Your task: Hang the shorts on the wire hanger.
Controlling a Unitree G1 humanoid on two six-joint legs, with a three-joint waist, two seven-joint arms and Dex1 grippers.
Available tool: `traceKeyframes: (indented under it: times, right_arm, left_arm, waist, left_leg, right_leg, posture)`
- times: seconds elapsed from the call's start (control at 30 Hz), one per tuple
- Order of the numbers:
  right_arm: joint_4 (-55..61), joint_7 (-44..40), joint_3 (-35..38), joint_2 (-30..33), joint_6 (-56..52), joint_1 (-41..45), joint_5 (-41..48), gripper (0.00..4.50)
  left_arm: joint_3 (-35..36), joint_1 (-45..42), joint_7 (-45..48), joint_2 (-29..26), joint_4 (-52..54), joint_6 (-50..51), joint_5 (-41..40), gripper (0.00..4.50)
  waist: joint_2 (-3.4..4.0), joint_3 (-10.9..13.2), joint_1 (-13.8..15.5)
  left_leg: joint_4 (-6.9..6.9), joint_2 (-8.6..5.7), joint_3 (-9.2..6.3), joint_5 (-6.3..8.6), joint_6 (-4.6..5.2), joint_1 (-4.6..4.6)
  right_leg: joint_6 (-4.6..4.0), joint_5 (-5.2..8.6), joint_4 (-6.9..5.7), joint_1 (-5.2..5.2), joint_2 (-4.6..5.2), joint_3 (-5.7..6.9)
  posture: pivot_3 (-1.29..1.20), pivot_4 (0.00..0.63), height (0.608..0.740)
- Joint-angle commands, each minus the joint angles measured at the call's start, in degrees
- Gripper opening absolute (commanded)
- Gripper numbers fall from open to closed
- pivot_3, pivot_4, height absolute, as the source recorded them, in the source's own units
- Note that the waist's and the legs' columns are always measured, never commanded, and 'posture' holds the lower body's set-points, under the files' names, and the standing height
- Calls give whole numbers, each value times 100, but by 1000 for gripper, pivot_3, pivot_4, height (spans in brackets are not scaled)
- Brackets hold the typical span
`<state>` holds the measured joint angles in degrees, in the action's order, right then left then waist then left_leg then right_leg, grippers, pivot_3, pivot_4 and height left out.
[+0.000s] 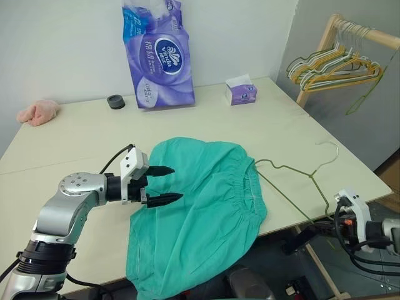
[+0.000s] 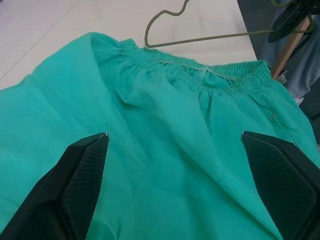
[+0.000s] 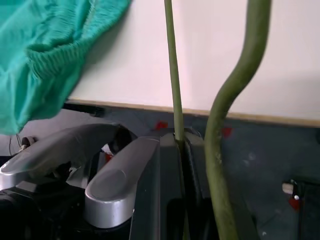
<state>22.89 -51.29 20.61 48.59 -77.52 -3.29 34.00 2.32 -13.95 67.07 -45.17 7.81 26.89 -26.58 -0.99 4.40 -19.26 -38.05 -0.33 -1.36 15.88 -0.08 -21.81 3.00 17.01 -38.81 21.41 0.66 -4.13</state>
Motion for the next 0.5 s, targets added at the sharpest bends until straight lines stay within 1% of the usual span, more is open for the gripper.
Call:
traceKeyframes:
  times: [0.03,0.2,0.37,0.5]
  right_arm:
    - [49,13,-12,139,-123,146,282,0]
    - [-279,91,-318,258,-79,272,267,0]
    - [-355,106,-261,258,-212,340,504,0]
    - [-212,89,-145,258,-411,151,779,0]
  left_arm:
    - [98,27,17,-109,105,-108,9,4481]
    - [91,73,-28,-115,168,-119,26,4481]
    - [109,141,-63,-116,243,-112,30,4481]
    - [125,178,-83,-134,280,-98,38,4481]
  waist:
    - [-3,2,14]
    - [-4,5,25]
    - [-4,6,34]
    - [-4,6,42]
  left_leg:
    - [0,0,-2,0,0,0]
    - [1,-1,-2,0,0,-1]
    - [1,-1,-1,0,0,-1]
    - [1,0,-2,0,0,-1]
  right_leg:
    - [0,0,1,0,0,2]
    - [0,0,2,-1,5,2]
    - [0,0,3,0,6,2]
    - [0,0,2,0,8,2]
  posture:
    - [-387,67,740]
    - [-377,65,740]
    - [-371,63,740]
    - [-367,64,740]
